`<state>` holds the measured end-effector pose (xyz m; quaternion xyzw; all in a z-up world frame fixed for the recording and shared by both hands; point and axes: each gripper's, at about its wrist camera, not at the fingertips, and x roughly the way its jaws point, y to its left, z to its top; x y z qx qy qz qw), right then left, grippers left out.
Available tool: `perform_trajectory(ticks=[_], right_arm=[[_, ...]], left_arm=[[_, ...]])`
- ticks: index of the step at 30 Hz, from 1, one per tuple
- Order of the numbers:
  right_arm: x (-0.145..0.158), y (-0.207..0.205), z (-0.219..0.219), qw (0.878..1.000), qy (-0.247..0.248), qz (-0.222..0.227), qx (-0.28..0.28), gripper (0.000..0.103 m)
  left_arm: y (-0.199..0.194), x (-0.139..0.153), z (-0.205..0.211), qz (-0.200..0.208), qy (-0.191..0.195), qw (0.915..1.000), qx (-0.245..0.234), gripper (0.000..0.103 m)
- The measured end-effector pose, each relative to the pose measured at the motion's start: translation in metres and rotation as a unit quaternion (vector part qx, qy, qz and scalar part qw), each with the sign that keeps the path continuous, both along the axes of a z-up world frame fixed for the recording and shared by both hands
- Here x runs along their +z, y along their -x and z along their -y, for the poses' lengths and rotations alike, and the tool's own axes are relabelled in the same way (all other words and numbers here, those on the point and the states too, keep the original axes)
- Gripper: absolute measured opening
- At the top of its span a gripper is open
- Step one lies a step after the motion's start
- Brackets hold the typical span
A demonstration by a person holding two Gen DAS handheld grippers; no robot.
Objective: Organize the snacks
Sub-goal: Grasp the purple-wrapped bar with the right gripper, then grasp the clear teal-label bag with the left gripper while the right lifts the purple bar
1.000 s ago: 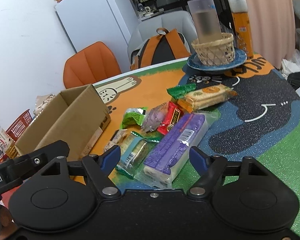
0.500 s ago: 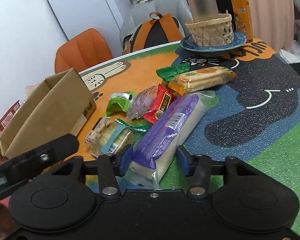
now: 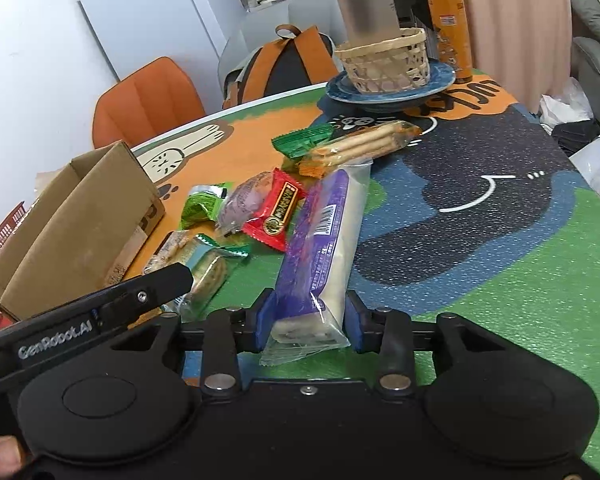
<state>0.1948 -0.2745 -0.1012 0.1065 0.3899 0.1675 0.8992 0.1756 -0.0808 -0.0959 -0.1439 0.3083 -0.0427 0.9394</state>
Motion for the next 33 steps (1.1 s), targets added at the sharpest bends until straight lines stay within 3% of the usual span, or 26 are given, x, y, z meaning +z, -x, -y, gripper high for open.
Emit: perform_trajectory(ticks=[8, 17, 27, 33], right_arm=[[0.002, -0.002, -0.005, 1.0, 0.017, 0.025, -0.001, 0.05], [-0.003, -0.01, -0.003, 1.0, 0.019, 0.025, -0.003, 0.051], [-0.005, -0.011, -0.012, 0.998, 0.044, 0.034, -0.003, 0.054], [-0.004, -0.008, -0.015, 0.998, 0.045, 0.033, 0.004, 0.038]], left_arm=[[-0.006, -0.004, 0.006, 0.0, -0.022, 0.9998, -0.001, 0.055], [-0.009, -0.009, 0.013, 0.002, -0.053, 0.9986, 0.002, 0.055], [-0.018, -0.017, 0.004, -0.009, -0.059, 0.9979, 0.024, 0.056], [-0.014, -0.017, 0.002, -0.006, -0.059, 0.998, 0.019, 0.053]])
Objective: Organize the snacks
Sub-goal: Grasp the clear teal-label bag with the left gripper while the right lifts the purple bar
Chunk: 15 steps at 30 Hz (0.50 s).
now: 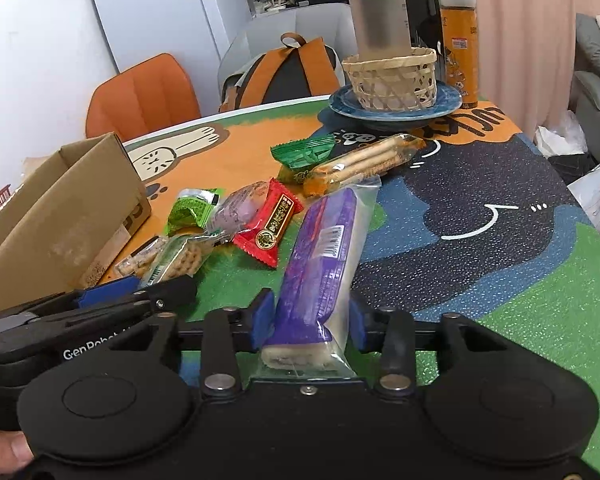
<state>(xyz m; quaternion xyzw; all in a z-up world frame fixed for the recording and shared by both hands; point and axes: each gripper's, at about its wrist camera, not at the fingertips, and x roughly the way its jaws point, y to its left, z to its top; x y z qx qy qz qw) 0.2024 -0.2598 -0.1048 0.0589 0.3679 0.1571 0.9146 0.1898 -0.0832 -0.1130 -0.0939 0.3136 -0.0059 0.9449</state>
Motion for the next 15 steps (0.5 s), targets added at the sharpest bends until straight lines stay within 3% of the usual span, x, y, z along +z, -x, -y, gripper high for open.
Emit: perform_trajectory(ticks=[13, 14, 15], right_arm=[[0.01, 0.013, -0.002, 1.0, -0.025, 0.007, 0.009, 0.03], [0.012, 0.014, -0.003, 1.0, -0.027, 0.009, 0.01, 0.029], [0.014, 0.016, -0.003, 0.999, -0.029, 0.012, 0.012, 0.029]], left_arm=[[0.024, 0.012, -0.009, 0.018, 0.027, 0.9995, -0.001, 0.039], [0.027, 0.013, -0.01, 0.022, 0.031, 0.9993, -0.002, 0.029], [0.029, 0.015, -0.011, 0.024, 0.033, 0.9991, -0.003, 0.027]])
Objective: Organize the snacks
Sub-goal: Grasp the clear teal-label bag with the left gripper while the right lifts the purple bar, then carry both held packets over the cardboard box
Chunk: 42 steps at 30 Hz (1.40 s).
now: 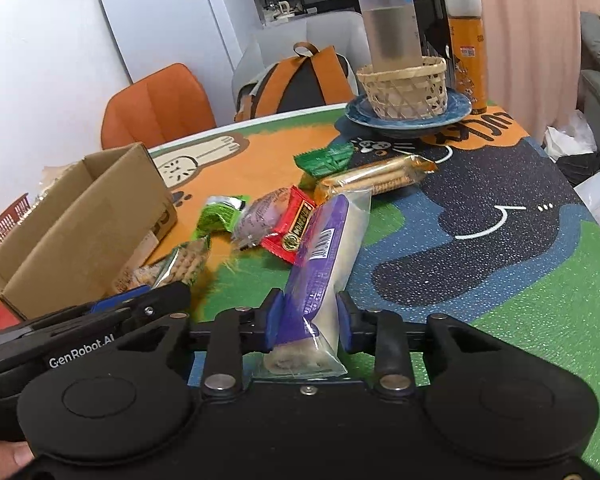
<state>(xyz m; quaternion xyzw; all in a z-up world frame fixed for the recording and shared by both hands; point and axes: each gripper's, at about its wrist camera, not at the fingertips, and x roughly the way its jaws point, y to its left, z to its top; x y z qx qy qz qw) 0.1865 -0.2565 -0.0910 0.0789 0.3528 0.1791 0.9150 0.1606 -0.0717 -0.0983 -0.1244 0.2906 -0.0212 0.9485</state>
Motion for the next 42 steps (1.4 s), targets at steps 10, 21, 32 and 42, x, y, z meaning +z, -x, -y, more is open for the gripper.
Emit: perform_trajectory(ticks=[10, 21, 32, 42], right_arm=[[0.015, 0.012, -0.008, 1.0, -0.015, 0.02, 0.014, 0.027], [0.033, 0.019, -0.016, 0.998, -0.038, 0.047, 0.026, 0.026], [0.054, 0.017, -0.03, 0.995, -0.061, 0.072, 0.041, 0.024], [0.074, 0.016, -0.052, 0.991, -0.071, 0.093, 0.059, 0.024]], left_arm=[[0.015, 0.01, -0.013, 0.012, 0.023, 0.9997, 0.004, 0.026], [0.032, 0.037, -0.019, 0.047, 0.025, 0.9986, 0.007, 0.026], [0.047, 0.069, -0.034, 0.085, 0.011, 0.996, 0.022, 0.026], [0.053, 0.087, -0.061, 0.107, 0.005, 0.9931, 0.049, 0.026]])
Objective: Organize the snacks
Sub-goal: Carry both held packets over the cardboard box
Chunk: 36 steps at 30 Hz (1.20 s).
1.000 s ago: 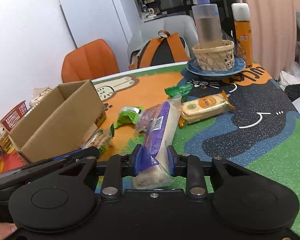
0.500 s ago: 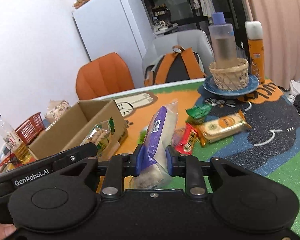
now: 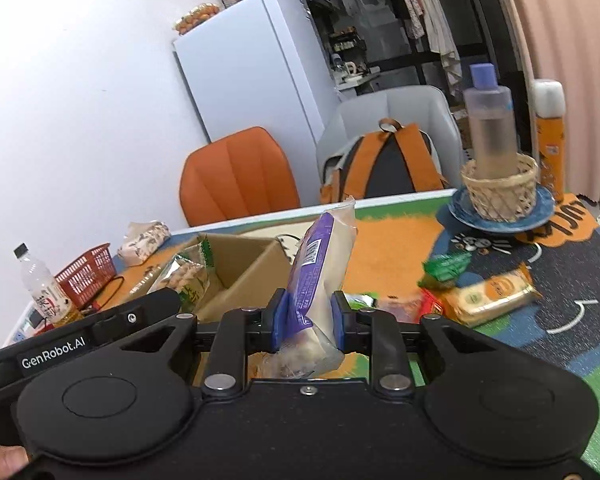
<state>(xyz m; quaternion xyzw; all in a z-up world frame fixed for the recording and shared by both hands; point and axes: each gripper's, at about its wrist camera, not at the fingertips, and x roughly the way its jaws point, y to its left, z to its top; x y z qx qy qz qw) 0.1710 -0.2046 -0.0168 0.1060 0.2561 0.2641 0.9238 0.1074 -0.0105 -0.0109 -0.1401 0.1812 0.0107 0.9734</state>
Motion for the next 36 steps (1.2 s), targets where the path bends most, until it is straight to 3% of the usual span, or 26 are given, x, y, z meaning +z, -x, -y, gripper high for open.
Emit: perform_trajectory(ticks=[14, 36], right_arm=[[0.011, -0.005, -0.042, 0.999, -0.004, 0.008, 0.031, 0.024], [0.013, -0.025, -0.112, 0.997, -0.005, -0.002, 0.075, 0.024]], left_arm=[[-0.003, -0.003, -0.051, -0.013, 0.029, 0.9982, 0.052, 0.027], [0.031, -0.012, -0.114, -0.02, 0.048, 0.9891, 0.138, 0.044]])
